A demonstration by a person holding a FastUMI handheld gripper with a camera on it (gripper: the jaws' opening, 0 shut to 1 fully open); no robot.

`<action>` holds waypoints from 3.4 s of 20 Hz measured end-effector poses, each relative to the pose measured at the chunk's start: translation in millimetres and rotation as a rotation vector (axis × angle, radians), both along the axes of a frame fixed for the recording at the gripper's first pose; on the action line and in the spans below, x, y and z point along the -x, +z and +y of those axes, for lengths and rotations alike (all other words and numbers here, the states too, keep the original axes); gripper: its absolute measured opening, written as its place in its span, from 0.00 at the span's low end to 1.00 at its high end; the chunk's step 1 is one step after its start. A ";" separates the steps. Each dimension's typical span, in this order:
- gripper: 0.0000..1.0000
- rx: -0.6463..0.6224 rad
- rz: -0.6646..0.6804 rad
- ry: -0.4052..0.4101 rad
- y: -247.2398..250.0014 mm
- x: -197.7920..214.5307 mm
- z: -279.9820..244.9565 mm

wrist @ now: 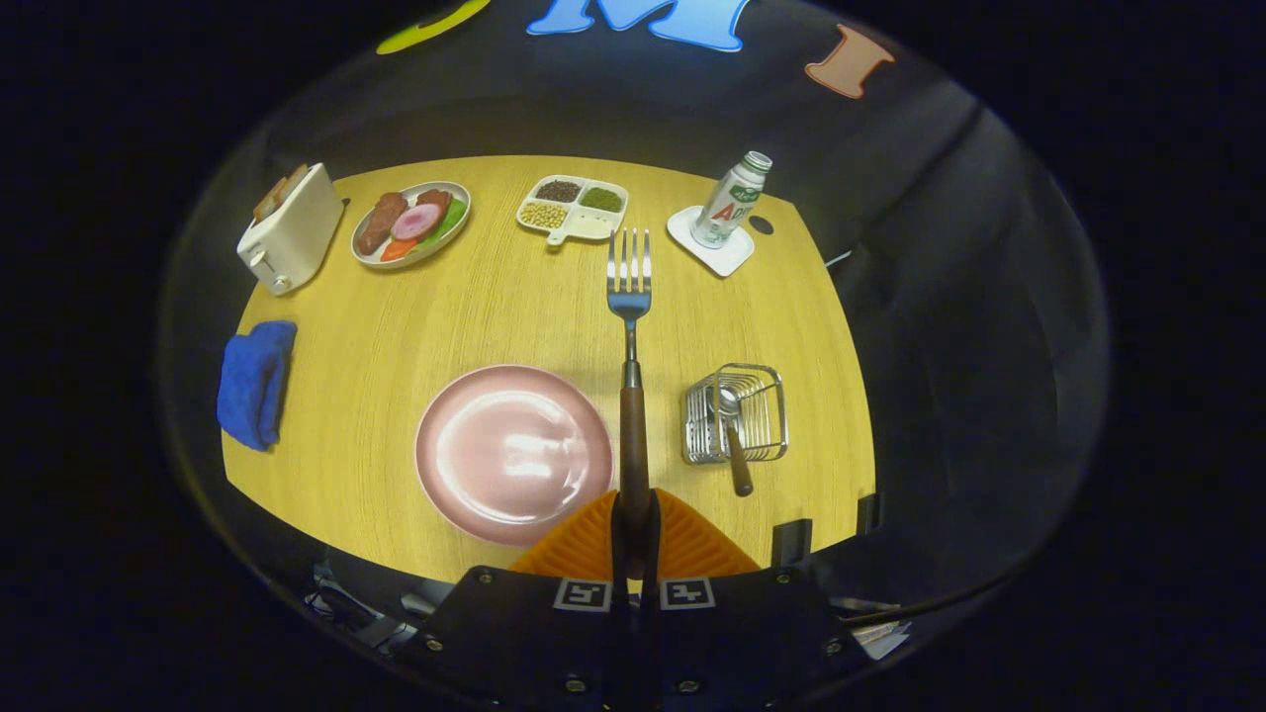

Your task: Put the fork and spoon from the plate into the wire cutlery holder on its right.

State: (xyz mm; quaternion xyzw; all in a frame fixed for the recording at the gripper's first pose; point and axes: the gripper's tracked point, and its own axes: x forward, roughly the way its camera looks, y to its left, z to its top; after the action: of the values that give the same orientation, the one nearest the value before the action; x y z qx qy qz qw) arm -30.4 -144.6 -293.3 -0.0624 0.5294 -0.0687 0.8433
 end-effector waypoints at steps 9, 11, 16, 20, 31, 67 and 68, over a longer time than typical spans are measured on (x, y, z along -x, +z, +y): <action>0.04 -0.010 0.011 -0.056 4.0 -11.5 -44.7; 0.04 -0.014 0.020 -0.065 1.5 -11.7 -46.6; 0.04 -0.015 0.049 -0.099 -4.6 -7.1 -56.0; 0.04 0.001 0.082 -0.156 -11.8 -1.4 -70.6; 0.04 -0.025 0.210 -0.234 -43.2 31.4 -85.8; 0.20 -0.183 0.032 -0.149 -3.4 -24.7 -53.2; 0.20 -0.166 -0.039 -0.130 10.0 -30.6 -51.5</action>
State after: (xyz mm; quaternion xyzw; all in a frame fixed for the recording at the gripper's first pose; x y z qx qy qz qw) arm 0.2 -196.1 -283.2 0.0436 0.5197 -0.0801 0.8495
